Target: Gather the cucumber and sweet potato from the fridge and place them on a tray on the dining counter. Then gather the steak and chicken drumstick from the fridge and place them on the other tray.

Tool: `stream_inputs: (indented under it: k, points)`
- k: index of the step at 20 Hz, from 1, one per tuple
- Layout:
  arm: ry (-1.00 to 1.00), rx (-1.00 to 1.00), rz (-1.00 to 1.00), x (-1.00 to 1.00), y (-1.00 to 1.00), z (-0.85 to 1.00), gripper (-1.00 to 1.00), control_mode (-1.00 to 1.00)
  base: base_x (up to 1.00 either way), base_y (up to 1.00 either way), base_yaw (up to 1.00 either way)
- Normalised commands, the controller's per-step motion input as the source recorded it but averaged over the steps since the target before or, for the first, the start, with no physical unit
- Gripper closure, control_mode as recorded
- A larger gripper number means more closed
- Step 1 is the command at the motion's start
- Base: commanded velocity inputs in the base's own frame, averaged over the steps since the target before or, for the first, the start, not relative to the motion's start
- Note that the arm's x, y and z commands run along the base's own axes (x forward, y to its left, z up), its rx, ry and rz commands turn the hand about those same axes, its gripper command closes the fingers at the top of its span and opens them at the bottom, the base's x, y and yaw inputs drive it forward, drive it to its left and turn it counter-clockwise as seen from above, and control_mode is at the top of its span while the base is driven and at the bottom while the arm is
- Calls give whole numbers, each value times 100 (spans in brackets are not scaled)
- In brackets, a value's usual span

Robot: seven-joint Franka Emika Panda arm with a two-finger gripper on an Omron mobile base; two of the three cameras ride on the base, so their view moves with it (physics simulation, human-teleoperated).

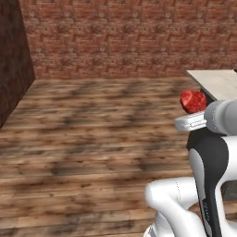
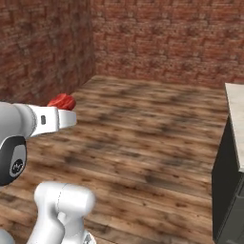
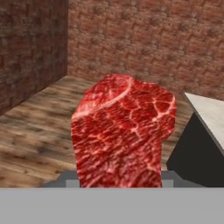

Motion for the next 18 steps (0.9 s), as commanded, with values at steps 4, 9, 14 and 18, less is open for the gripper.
stream_inputs:
  k: [4, 9, 14, 18]
  points:
    - [0, 0, 0, 0, 0, 0, 100, 100, 71, -6, -14]
    - [0, 0, 0, 0, 0, 0, 100, 100, 70, -4, -16]
    - [0, 0, 0, 0, 0, 0, 100, 100, 73, -1, -15]
    - [0, 0, 0, 0, 0, 0, 100, 100, 77, 0, -13]
